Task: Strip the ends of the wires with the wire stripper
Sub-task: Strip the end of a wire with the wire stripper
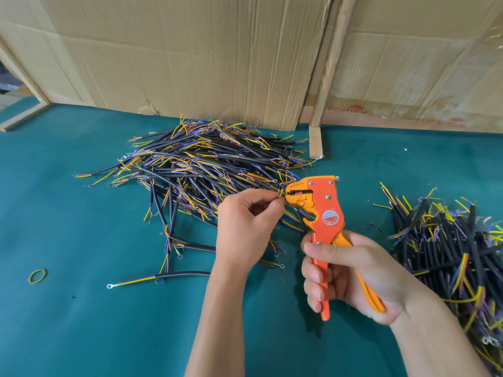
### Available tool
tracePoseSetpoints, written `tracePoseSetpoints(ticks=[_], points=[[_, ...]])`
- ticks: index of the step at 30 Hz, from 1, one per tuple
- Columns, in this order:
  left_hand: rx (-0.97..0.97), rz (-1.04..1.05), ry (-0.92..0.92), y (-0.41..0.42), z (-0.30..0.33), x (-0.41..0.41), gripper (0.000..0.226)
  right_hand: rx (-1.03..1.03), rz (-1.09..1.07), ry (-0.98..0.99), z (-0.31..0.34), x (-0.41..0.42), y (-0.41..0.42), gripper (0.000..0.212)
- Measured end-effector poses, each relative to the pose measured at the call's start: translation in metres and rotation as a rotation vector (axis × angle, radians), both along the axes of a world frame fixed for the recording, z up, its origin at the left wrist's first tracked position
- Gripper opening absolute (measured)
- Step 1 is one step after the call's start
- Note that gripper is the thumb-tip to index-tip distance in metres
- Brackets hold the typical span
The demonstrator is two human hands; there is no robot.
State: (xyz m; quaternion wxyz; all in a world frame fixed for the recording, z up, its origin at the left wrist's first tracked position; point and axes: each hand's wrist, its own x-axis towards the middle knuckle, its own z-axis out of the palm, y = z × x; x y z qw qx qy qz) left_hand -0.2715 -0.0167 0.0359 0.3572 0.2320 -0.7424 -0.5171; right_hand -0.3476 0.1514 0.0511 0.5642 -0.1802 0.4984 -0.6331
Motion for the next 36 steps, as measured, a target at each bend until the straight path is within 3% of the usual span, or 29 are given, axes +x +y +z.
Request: tracePoseSetpoints(ticks=[6,12,19,24,36], points=[[0.003,-0.004,0.001,0.0,0.0,-0.001,0.014,0.004,0.015,0.009,0.0,0.0,0.001,0.017],[0.002,-0.012,0.001,-0.001,-0.002,0.0,0.016,0.034,0.003,0.027,0.001,0.001,0.0,0.029],[0.014,-0.029,0.0,0.001,-0.002,-0.002,0.009,0.068,-0.155,0.012,0.002,0.005,-0.005,0.04],[0.041,-0.024,-0.001,-0.002,-0.004,0.0,0.011,-0.014,-0.013,-0.039,0.004,0.002,0.0,0.035],[0.121,-0.041,0.034,-0.002,-0.003,-0.001,0.013,-0.043,-0.023,-0.03,0.0,-0.008,0.011,0.043]])
